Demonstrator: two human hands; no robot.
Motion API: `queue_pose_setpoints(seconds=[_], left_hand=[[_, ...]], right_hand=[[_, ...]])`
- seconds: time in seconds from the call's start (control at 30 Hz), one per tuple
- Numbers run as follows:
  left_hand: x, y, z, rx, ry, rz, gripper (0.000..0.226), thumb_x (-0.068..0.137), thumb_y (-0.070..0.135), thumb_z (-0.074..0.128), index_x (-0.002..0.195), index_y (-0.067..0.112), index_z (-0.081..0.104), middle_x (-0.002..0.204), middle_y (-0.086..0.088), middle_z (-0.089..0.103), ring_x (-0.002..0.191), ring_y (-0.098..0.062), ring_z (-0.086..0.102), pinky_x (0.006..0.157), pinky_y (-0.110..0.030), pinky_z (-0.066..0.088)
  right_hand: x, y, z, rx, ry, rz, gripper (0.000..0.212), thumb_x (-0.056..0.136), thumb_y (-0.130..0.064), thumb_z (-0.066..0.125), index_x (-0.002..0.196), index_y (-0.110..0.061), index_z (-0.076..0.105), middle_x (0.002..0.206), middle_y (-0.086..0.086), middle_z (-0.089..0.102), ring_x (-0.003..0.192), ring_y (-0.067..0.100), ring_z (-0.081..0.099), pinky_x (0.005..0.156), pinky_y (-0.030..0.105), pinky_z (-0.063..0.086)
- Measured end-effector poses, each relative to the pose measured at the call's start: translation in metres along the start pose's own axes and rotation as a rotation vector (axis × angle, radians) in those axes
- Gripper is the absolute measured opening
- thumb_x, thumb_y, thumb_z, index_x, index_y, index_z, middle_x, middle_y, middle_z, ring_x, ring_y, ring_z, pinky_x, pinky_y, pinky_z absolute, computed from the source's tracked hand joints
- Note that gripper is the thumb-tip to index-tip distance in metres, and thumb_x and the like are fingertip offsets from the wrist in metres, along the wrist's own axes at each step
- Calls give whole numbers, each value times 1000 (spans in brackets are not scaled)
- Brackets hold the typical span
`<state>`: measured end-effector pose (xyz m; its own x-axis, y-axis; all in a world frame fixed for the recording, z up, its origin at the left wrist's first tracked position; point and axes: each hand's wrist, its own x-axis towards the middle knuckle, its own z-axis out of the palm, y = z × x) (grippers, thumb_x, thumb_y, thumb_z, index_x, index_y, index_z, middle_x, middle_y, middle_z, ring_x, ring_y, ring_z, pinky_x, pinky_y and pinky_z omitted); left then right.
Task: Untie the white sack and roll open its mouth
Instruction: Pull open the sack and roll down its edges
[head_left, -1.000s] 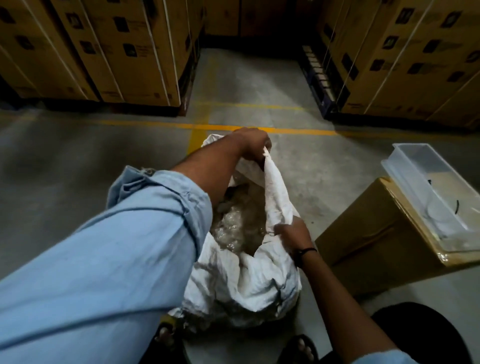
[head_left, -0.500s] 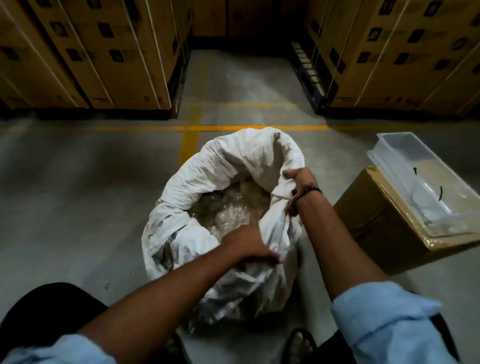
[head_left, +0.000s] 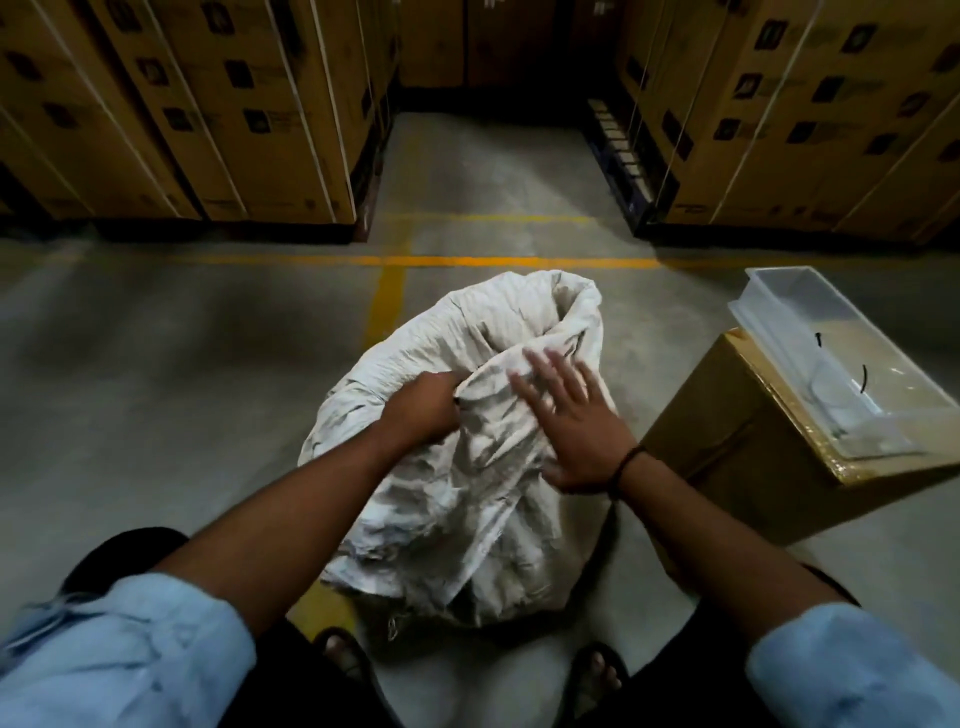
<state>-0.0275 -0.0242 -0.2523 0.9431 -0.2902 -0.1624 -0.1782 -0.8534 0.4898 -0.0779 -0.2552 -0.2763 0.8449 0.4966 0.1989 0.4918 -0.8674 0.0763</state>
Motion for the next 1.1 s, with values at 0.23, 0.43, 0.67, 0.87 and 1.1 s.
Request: queue_pose_setpoints(seconds=[0.23, 0.43, 0.67, 0.87, 1.1], left_hand=[[3, -8, 6, -108, -42, 5, 49, 87, 4, 52, 133, 19, 59, 134, -10, 63, 122, -30, 58, 94, -31, 43], [-4, -1, 13, -257, -308, 45, 83, 74, 27, 76, 148, 24, 38, 129, 1, 63, 115, -22, 63, 99, -36, 52], [-9, 5, 16, -837, -510, -73, 57, 82, 25, 78, 133, 17, 55, 115, -14, 68, 99, -19, 67, 93, -35, 50], [-21, 22, 25, 242, -274, 250, 46, 83, 29, 66, 120, 4, 57, 117, -18, 64, 107, -34, 63, 83, -34, 48], [-23, 17, 60, 348, 286, 278, 51, 89, 28, 44, 135, 8, 42, 101, -16, 69, 86, -37, 69, 68, -44, 56]], right_hand=[[-13, -4, 60, -276, -108, -86, 58, 96, -21, 47, 151, -16, 31, 138, 14, 52, 116, 38, 57, 101, 61, 37], [59, -18, -1, -66, 365, -49, 13, 87, -16, 46, 97, -12, 53, 88, 12, 55, 52, 32, 55, 38, 31, 29], [63, -11, -3, -144, 348, 36, 53, 90, -16, 44, 142, -8, 43, 146, 17, 43, 102, 37, 56, 66, 42, 52], [47, -17, 2, -82, -249, -113, 99, 75, -39, 53, 156, -18, 0, 162, 3, 19, 151, 26, 13, 118, 54, 13], [21, -9, -3, -47, 95, 12, 33, 80, -16, 52, 112, -9, 52, 97, 15, 60, 67, 36, 62, 48, 40, 50]])
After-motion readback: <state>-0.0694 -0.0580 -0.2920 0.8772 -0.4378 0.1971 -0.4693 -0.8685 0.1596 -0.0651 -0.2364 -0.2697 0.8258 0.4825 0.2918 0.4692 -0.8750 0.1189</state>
